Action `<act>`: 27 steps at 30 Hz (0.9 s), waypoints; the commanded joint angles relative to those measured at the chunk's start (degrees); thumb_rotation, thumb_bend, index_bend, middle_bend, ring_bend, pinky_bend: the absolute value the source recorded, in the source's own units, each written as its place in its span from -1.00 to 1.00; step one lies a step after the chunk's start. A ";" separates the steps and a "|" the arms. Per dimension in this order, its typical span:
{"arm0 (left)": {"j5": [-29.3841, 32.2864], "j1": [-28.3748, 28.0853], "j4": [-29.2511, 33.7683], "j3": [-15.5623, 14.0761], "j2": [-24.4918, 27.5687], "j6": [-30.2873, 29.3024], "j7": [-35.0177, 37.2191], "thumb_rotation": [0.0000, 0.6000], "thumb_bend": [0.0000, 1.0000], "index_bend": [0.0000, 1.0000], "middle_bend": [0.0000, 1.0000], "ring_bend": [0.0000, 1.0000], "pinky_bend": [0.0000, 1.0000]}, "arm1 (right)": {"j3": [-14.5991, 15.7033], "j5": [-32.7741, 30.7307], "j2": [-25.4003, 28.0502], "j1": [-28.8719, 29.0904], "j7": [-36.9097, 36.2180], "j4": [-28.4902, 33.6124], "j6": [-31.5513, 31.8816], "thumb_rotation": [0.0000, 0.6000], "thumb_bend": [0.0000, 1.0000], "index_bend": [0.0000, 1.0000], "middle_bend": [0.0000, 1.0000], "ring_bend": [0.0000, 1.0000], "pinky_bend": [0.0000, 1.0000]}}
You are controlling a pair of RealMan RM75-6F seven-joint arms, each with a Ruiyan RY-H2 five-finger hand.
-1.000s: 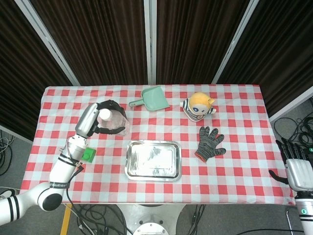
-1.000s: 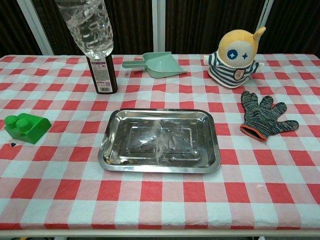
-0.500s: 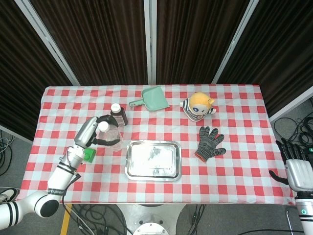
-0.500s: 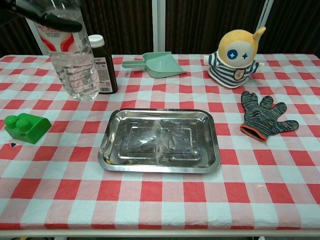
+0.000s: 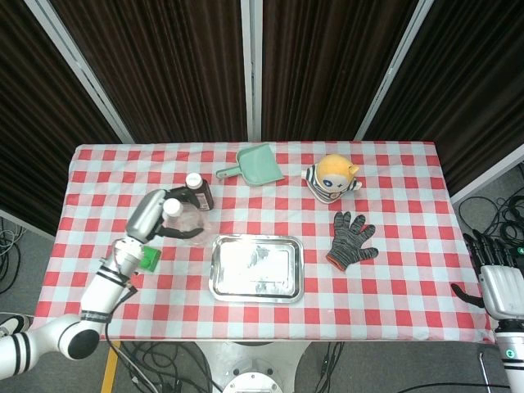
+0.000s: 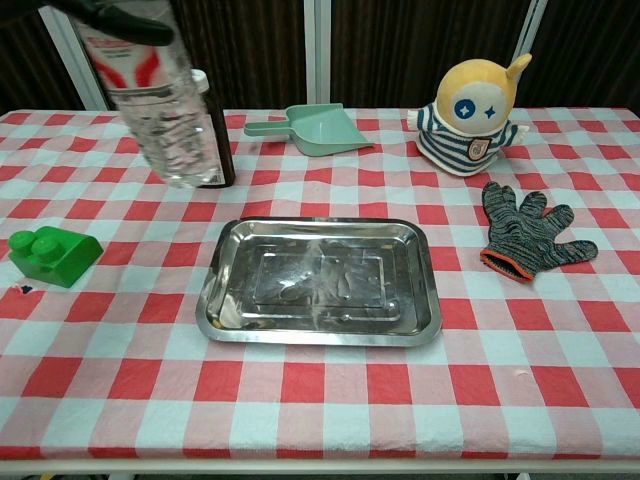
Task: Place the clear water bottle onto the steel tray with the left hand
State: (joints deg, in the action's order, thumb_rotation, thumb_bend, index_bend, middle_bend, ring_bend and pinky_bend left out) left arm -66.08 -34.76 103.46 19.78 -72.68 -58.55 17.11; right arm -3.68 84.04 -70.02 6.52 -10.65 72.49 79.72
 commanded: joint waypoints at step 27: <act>-5.16 -4.23 1.31 -3.40 -10.41 -1.81 -4.72 1.00 -0.53 0.16 0.26 0.00 0.13 | 0.61 -0.21 -0.68 0.27 0.65 -0.79 -1.64 1.00 -0.76 -1.00 -1.00 -1.00 -1.00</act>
State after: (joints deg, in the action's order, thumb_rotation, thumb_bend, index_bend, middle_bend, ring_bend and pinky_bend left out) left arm -71.25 -38.53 105.72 16.73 -81.70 -59.88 13.29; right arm -3.07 83.83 -70.72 6.81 -9.97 71.69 78.06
